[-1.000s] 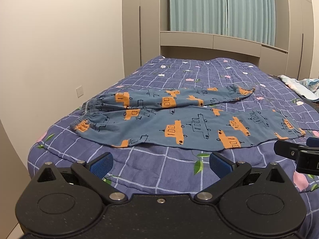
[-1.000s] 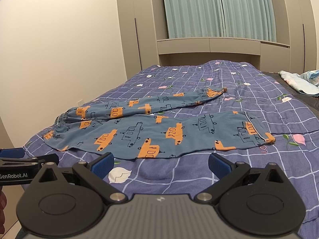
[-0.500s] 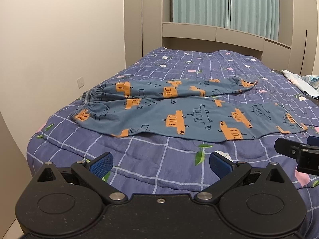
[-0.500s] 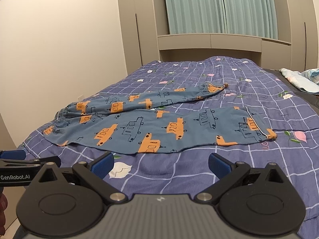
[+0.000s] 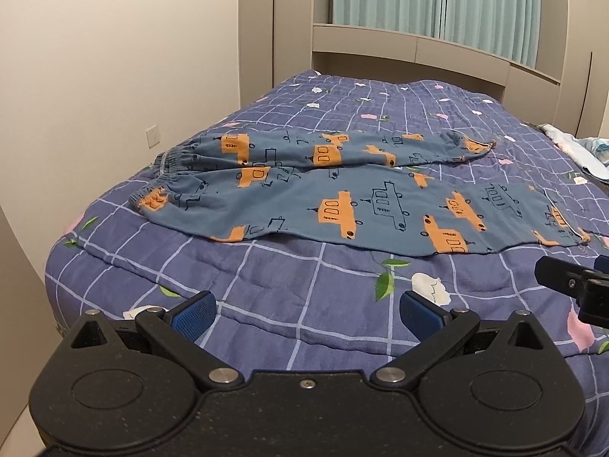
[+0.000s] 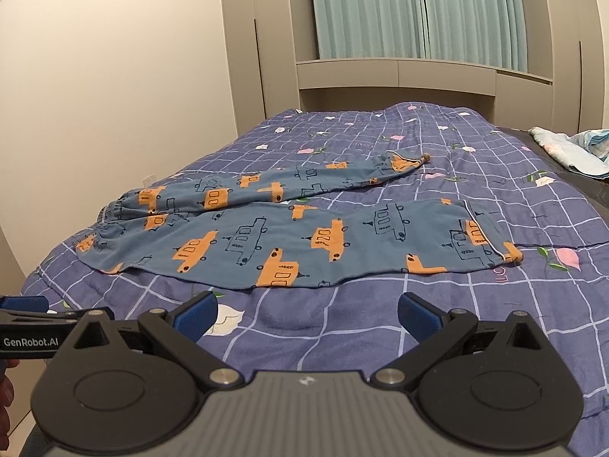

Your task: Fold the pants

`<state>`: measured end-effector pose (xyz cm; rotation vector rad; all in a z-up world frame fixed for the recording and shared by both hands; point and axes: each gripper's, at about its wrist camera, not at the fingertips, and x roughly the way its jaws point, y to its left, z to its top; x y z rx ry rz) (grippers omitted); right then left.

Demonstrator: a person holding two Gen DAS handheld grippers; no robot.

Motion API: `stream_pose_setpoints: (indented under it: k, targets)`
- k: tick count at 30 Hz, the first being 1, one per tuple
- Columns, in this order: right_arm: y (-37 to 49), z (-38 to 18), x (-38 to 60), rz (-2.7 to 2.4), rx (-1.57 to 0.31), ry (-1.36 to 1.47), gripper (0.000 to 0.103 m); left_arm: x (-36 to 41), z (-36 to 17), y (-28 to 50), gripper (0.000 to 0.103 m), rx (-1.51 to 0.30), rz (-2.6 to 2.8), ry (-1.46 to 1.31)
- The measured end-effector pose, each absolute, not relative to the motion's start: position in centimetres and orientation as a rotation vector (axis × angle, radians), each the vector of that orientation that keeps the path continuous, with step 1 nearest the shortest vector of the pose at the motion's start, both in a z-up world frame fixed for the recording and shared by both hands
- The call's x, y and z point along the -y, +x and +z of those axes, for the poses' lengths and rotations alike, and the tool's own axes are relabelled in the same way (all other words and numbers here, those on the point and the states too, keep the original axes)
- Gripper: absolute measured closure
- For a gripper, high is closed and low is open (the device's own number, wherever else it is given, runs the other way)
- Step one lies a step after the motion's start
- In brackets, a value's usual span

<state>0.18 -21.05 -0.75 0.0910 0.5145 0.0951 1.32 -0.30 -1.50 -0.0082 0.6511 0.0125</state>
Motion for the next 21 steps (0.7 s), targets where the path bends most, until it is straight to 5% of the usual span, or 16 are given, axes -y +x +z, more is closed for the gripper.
stream_pose_setpoints:
  k: [21]
  targets:
    - [1.6,0.0,21.6,0.131,-0.506,0.1,0.0,-0.6,-0.1,3.9,0.001,-0.603,-0.052,-0.115]
